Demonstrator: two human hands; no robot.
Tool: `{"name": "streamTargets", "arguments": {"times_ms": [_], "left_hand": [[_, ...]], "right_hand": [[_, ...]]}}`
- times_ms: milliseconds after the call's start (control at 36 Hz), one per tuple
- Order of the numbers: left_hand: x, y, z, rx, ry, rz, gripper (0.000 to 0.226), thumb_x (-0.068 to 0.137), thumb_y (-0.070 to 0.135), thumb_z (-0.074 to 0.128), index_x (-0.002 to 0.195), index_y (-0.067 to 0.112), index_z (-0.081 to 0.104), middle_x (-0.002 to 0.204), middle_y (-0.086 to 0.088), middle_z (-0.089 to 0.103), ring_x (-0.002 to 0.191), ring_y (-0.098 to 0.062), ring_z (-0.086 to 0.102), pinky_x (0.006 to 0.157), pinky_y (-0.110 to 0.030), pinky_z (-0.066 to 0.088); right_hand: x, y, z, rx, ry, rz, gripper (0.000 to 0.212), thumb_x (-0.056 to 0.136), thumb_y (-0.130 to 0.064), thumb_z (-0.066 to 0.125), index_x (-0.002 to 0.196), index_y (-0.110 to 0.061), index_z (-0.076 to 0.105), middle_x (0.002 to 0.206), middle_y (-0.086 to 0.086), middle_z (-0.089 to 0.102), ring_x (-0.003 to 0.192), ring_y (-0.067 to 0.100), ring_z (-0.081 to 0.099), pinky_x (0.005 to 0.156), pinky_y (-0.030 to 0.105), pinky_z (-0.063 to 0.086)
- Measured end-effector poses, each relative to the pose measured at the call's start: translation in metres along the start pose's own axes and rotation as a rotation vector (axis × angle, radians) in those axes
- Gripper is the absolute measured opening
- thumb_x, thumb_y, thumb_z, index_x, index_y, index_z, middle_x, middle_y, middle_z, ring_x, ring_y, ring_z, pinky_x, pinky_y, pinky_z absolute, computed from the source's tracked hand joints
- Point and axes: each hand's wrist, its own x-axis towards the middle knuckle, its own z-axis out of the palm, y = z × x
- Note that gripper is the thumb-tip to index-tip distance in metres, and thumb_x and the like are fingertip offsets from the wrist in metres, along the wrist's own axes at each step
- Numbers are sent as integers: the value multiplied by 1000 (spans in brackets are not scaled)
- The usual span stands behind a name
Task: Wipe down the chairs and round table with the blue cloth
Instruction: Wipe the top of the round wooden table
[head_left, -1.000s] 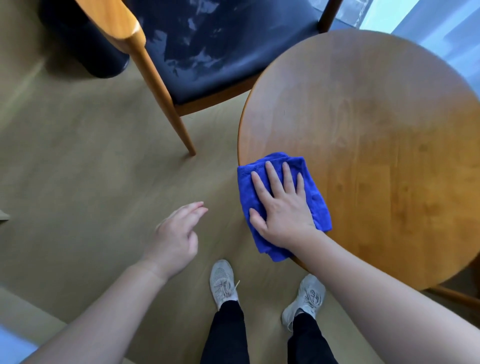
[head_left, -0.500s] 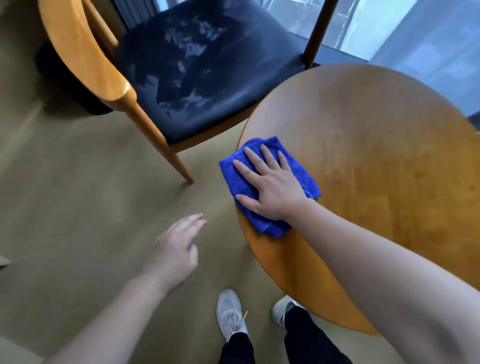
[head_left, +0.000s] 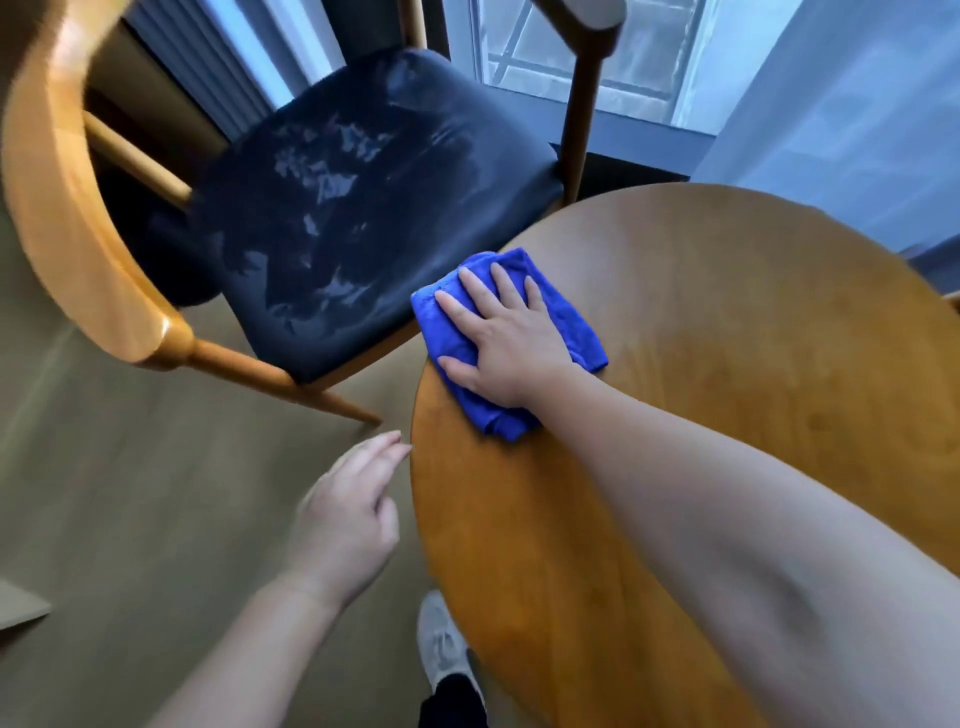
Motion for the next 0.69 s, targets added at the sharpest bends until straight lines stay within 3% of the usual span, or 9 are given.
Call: {"name": "streamTargets", "arguments": {"times_ms": [139, 306, 417, 528, 611, 695], "left_hand": [[29, 17, 9, 6, -49, 71, 47, 80, 6, 48, 123, 19, 61, 133, 6, 55, 125, -12, 48, 103, -29, 37], [58, 33, 9, -12, -104, 133, 49, 75, 10, 44, 119, 16, 64, 132, 2, 57, 123, -17, 52, 98, -41, 47], [65, 38, 10, 24, -161, 190, 46, 79, 1, 55, 123, 16, 62, 135, 2, 54, 126, -16, 48, 104, -36, 41], [71, 45, 13, 45, -196, 206, 47, 82, 4, 55, 127, 18, 59, 139, 3, 50, 130, -17, 44, 106, -41, 40], [75, 53, 15, 97, -231, 223, 51, 86, 9, 52, 135, 21, 50, 148, 3, 38, 138, -16, 31, 113, -37, 28], [80, 57, 20, 159, -290, 185, 58, 93, 22, 45, 148, 27, 25, 158, 3, 8, 145, -14, 5, 117, -31, 7]], "right_hand": [[5, 13, -4, 37, 20, 88, 74, 88, -65, 34, 153, -38, 11, 163, -2, 4, 149, 30, -4, 118, 53, -2], [-9, 32, -4, 86, 38, 232, 74, 88, -66, 35, 153, -39, 11, 163, -4, 2, 149, 29, -6, 118, 53, -3], [-23, 51, -5, 88, 51, 318, 74, 88, -66, 34, 153, -39, 9, 163, -4, 0, 149, 28, -8, 119, 51, -5], [-39, 66, -7, 92, 46, 383, 74, 89, -67, 33, 153, -39, 8, 163, -4, -2, 149, 27, -9, 119, 50, -6], [-45, 70, -6, 84, 39, 404, 75, 89, -67, 31, 153, -39, 6, 163, -4, -4, 149, 27, -10, 119, 50, -6], [-44, 69, -6, 75, 30, 399, 74, 89, -67, 29, 153, -39, 4, 163, -3, -5, 148, 27, -11, 119, 51, -6]]}}
